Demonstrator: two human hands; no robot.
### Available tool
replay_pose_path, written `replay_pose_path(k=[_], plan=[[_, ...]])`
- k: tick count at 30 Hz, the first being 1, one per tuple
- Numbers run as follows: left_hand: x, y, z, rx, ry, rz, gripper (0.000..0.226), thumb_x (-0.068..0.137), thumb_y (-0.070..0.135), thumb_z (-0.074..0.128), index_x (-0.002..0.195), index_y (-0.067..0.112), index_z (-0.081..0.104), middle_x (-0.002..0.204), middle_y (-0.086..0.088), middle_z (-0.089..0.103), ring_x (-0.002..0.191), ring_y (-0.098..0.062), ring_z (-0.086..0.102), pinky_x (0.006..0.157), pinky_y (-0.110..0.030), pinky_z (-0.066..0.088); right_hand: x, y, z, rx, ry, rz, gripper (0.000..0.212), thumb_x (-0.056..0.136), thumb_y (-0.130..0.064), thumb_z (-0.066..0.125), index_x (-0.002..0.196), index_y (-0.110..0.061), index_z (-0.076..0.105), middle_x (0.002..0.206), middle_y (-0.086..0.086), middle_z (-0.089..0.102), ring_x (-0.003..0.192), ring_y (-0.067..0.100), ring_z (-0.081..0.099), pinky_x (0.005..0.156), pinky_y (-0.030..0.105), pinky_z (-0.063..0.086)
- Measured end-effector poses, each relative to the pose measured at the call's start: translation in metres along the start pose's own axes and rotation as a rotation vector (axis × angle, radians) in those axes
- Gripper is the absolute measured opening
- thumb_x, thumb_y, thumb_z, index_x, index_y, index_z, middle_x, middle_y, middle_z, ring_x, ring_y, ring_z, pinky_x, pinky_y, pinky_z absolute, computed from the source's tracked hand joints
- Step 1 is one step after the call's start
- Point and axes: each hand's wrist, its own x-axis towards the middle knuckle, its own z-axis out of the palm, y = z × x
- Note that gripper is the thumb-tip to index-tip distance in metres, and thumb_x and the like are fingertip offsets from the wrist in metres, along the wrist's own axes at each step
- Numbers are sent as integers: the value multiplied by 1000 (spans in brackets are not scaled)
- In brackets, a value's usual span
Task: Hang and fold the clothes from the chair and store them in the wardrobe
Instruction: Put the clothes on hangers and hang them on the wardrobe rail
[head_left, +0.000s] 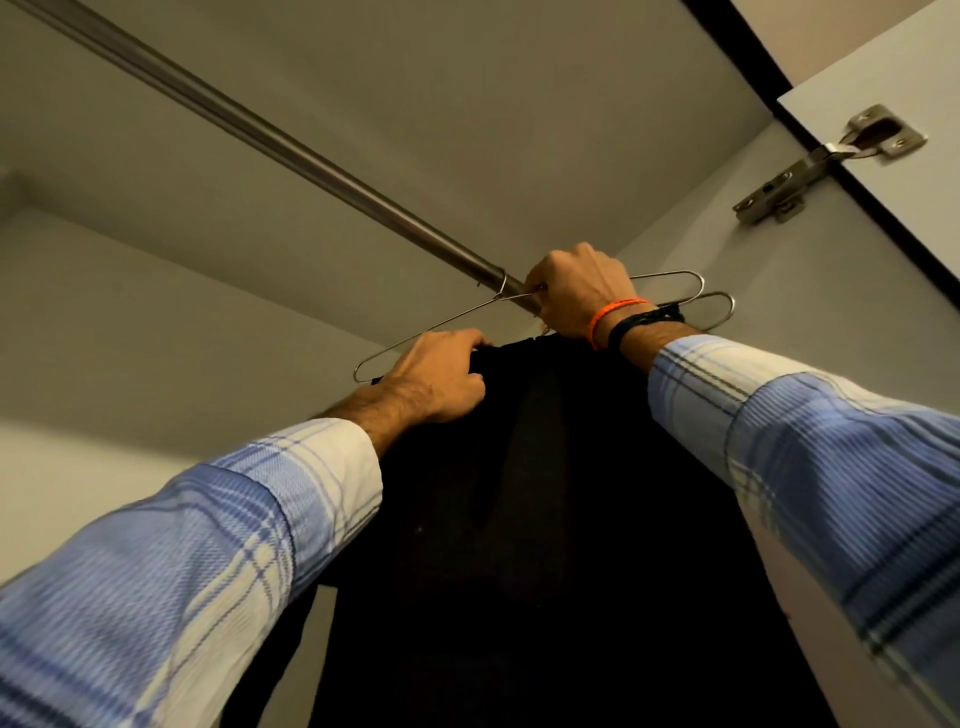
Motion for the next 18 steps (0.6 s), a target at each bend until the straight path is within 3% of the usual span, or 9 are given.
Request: replay_pose_path(k=[5,8,13,18], plan=[[5,10,7,-12,-97,-62,41,92,16,56,133,17,51,128,-6,56,114,-22,54,83,-28,43,-2,1,3,-76,-3,11,27,93,-18,58,118,-17,66,105,16,60,95,38,62,70,37,42],[7,14,16,-6,-130,-66,42,92,17,55,134,17,49,128,-7,55,113,-23,54,79,-29,40,-6,7,6,-108,-13,18,24,94,-19,57,116,-14,66,97,13,58,92,37,62,69,37,42],[11,19,25,-67,-173,-73,44,93,16,55,136,14,47,131,-11,55,117,-27,54,89,-32,44,-9,15,10,-117,-35,26,23,96,-20,56,115,-13,66,88,10,51,78,30,55,67,35,41],[12,19,29,-59,-164,-77,45,94,17,55,138,15,46,134,-10,54,121,-26,52,88,-29,39,-10,19,14,-115,-21,35,22,97,-19,55,114,-11,66,85,9,50,74,29,51,66,34,41]])
